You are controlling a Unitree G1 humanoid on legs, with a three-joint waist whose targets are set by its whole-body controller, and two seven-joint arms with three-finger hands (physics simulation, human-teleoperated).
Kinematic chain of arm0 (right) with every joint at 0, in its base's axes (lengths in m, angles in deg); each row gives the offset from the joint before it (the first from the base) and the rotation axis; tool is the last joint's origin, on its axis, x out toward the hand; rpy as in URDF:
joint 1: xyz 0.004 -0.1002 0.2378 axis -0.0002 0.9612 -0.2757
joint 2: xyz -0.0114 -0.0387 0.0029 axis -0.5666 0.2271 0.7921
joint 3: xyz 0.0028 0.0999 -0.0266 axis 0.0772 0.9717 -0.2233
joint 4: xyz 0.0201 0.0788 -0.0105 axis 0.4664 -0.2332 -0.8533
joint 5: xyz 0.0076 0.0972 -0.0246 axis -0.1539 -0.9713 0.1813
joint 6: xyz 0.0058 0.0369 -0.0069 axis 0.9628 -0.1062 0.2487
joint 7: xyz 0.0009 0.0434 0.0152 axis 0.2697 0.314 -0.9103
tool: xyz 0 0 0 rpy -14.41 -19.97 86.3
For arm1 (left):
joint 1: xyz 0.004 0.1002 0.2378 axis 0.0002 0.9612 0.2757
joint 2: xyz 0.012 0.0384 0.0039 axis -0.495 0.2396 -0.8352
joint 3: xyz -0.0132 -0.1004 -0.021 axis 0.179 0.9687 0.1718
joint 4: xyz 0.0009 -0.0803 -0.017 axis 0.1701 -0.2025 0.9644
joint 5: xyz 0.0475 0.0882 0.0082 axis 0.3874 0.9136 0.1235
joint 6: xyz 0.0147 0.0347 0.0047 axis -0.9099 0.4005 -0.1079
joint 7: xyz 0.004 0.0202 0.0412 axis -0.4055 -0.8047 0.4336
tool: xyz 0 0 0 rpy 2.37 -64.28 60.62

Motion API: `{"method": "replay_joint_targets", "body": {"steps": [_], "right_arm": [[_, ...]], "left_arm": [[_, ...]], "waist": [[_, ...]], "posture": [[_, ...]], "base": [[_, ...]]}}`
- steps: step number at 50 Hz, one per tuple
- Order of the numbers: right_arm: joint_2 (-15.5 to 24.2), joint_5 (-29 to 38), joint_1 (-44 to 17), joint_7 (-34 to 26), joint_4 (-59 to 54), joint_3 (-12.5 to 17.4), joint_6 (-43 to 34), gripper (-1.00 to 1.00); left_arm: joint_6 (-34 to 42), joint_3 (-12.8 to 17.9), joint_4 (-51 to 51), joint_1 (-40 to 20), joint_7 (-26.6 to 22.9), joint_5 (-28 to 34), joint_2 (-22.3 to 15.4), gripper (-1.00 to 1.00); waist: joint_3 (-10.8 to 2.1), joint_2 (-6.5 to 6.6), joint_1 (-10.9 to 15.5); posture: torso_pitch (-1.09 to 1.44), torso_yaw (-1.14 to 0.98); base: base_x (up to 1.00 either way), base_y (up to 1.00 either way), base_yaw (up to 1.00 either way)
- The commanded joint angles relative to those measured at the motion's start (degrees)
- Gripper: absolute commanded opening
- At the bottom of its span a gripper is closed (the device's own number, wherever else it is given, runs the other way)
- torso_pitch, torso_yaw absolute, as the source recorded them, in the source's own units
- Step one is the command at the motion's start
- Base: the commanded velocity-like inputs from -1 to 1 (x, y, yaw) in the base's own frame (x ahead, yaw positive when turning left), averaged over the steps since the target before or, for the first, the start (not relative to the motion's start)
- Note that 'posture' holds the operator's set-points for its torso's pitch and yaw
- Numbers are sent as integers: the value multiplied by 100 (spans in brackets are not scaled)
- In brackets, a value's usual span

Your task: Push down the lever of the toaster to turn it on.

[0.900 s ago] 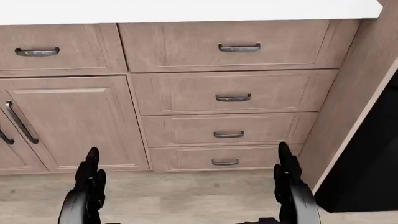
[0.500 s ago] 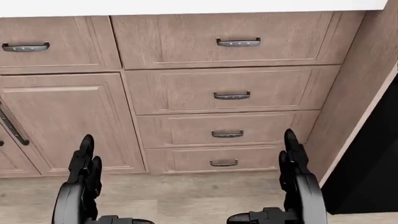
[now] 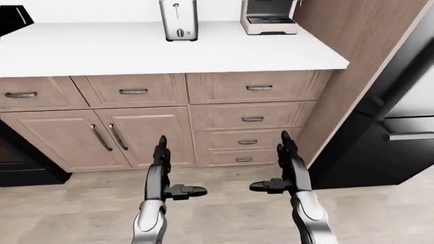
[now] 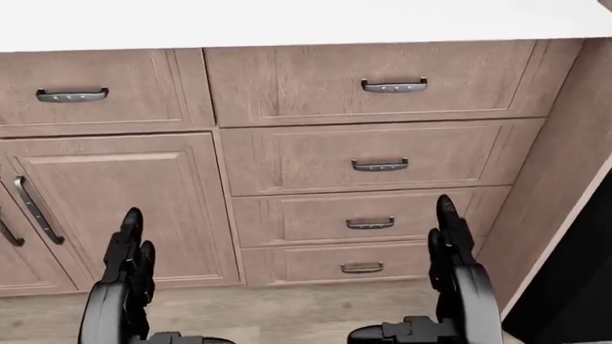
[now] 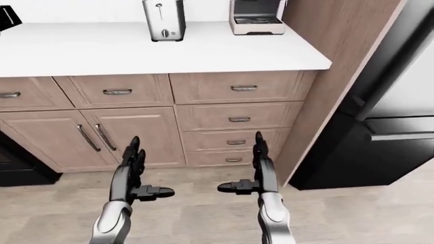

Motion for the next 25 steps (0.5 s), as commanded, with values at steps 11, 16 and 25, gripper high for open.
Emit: {"method": "replay_joint_targets", "body": {"steps": [11,16,25], "right_arm": [[40,1,-104,6,154,44,184,100],[36,4,-91,10,186,41,165,100],[35,11,-90,3,195,33,165,100]], "left_arm": [[-145,-43,251,-91,-12,21,7,100],[-232,-33,155,-102,-25,16,6,100],[-174,-39,216,-99,-13,28,7,100]], "waist": [[-69,57,-70],[-156,775,-69],[-44,218,-16]], "posture": [[0,0],[0,0],[0,0]], "base": [[0,27,0],[0,27,0],[0,27,0]]}}
